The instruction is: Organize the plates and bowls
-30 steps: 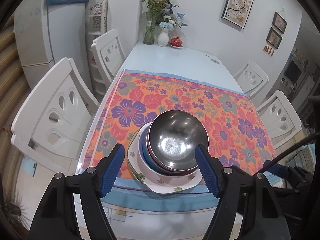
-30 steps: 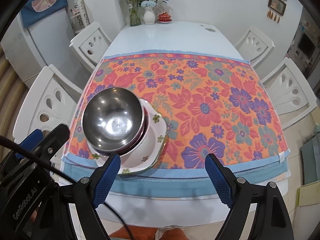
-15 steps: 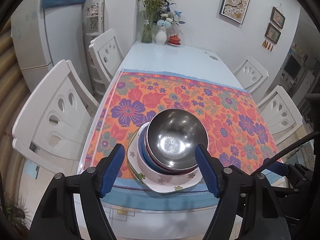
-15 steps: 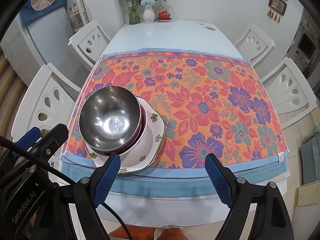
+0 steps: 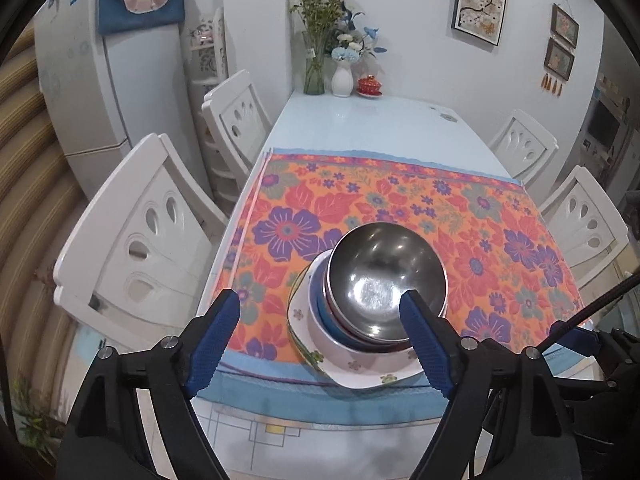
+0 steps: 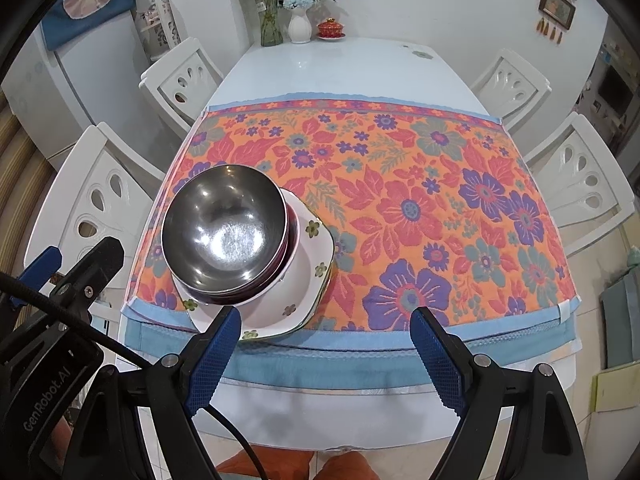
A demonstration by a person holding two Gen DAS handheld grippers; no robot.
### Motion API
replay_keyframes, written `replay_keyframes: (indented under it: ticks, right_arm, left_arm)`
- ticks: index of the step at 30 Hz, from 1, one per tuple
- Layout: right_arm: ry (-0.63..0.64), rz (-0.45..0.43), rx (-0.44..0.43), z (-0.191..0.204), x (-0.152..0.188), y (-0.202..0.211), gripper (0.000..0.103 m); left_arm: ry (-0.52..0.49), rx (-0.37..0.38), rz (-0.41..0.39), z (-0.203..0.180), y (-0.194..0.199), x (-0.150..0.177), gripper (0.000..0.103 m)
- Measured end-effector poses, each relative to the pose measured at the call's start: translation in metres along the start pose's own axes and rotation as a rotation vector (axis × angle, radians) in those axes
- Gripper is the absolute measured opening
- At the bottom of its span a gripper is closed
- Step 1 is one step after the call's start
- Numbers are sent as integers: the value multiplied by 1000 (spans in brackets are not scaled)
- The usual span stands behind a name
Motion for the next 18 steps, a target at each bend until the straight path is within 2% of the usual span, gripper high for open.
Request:
replay_keyframes:
  ticks: [5,18]
  right_arm:
    - [6,14,-6,5,1,-6,85]
    - [-13,36,-12,6,-4,-15,85]
  left_arm:
    - [-6,-20,-2,2,0,1,81]
    - [-36,-4,36,-2,-11,-2,81]
Point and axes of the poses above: each gripper's, at about its wrist camera, not at the fingertips, and y roughly against the way its jaws point, z to its left, x to its underside, the point moved 5 cm from there along -y, roughly the way its jaws point, and after that the axes turned 12 degrees about z, right-handed, at the moved point
